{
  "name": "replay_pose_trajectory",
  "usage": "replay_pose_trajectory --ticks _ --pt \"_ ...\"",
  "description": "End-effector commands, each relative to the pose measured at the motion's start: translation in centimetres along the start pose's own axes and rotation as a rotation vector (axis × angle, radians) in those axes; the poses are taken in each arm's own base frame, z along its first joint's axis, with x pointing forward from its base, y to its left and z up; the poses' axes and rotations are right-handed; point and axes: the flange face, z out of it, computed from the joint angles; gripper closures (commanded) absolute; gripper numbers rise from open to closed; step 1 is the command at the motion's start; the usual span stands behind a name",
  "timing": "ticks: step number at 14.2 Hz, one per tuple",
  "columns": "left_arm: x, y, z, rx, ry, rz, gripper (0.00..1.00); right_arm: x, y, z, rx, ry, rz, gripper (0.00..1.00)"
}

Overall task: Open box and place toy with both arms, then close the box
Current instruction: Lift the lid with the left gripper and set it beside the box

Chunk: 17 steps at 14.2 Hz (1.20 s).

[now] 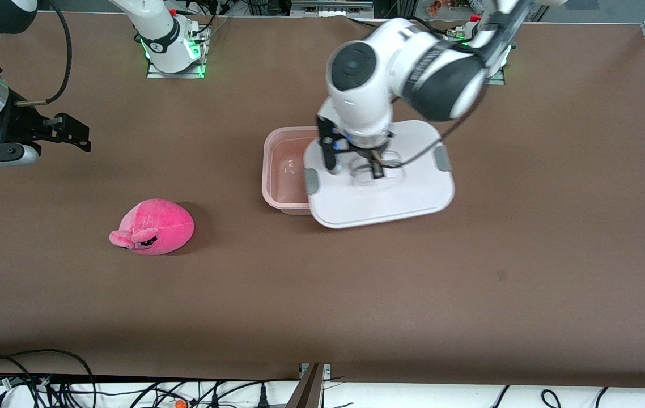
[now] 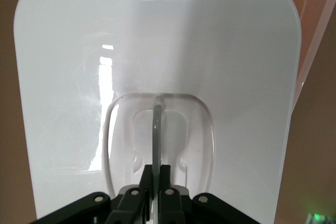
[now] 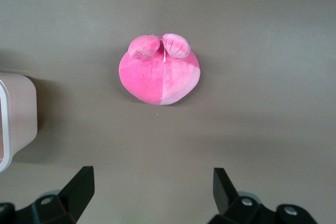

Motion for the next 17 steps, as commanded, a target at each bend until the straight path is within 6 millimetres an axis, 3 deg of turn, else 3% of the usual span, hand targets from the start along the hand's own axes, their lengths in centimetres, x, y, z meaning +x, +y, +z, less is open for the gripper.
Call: replay_pose_trajectory --ticks 1,3,5,9,12,15,17 --pt "-8.2 -5.3 0.2 -0.078 -0.015 0.027 1.0 0.1 0.1 -0.5 -0.004 0.009 0.004 0.0" --pt "-13.6 -8.9 0.6 -0.107 -0.007 -0.002 1.0 0.1 0.4 -0.5 -0.005 0.004 0.005 0.0" --pt "-18.7 -11.6 -1.8 -0.091 0.02 -0.047 1.0 0.0 0.9 -0.3 -0.005 -0.005 0.015 0.0" --pt "-26.3 -15.2 -0.3 -0.107 0.0 -0.035 1.0 0.3 0.9 -0.4 -0.005 0.009 0.027 0.0" --pt "-33.1 -17.4 1.2 -0.131 0.007 -0.081 1.0 0.3 1.0 0.0 -0.002 0.0 0.03 0.0" --pt "-37.1 -18.7 2.6 -0.145 0.027 -0.041 1.0 -0.1 0.6 0.0 -0.001 -0.023 0.024 0.0" --pt "-37.7 -18.8 2.9 -0.15 0.027 -0.047 1.0 -0.2 0.8 0.1 0.001 -0.031 0.027 0.0"
